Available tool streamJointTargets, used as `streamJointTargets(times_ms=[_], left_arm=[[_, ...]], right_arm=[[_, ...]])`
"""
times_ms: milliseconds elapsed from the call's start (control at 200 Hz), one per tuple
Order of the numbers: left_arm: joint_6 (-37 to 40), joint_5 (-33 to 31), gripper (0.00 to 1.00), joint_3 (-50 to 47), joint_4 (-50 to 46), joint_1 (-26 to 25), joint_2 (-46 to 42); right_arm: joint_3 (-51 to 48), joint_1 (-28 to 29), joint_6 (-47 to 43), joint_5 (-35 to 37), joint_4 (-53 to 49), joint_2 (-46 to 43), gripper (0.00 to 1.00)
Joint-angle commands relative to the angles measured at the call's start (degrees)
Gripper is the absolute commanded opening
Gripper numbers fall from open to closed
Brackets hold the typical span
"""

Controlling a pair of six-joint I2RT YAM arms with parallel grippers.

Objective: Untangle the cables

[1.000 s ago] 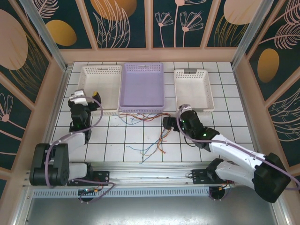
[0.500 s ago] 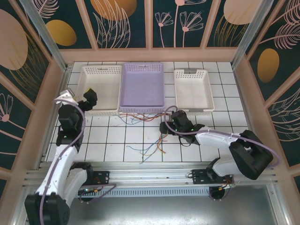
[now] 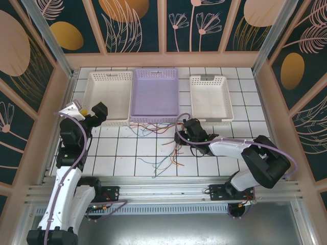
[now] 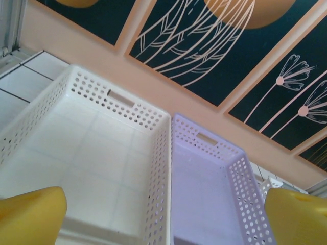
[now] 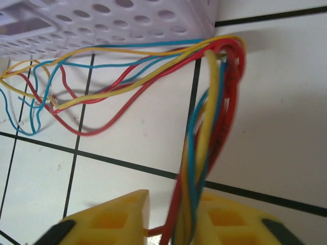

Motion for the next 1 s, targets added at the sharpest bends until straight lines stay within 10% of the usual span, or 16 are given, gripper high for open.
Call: streamJointTargets(times_ms=[0, 175, 596, 996], left_arm=[[-1.19, 3.86, 0.99, -0.44, -0.77, 0.27, 0.51], [-1.04, 4.71, 0.99, -0.24, -1.09, 0.27, 1.05], [-1.13, 10.01, 0.98, -0.42, 0.19, 0.27, 1.57], [-7.39, 22.76, 0.99, -3.54, 9.71, 0.23, 1.14]], right_arm=[[1.61, 0.34, -0.29, -0.56, 1.44, -0.14, 0.20], [1.43, 0.26, -2.07, -0.15, 0.73, -3.09, 0.00], [5.60, -0.07, -13.81, -2.74, -3.96, -16.09, 0.00], [12.96, -8.02, -19.68, -23.33, -8.79, -23.29, 0.00]])
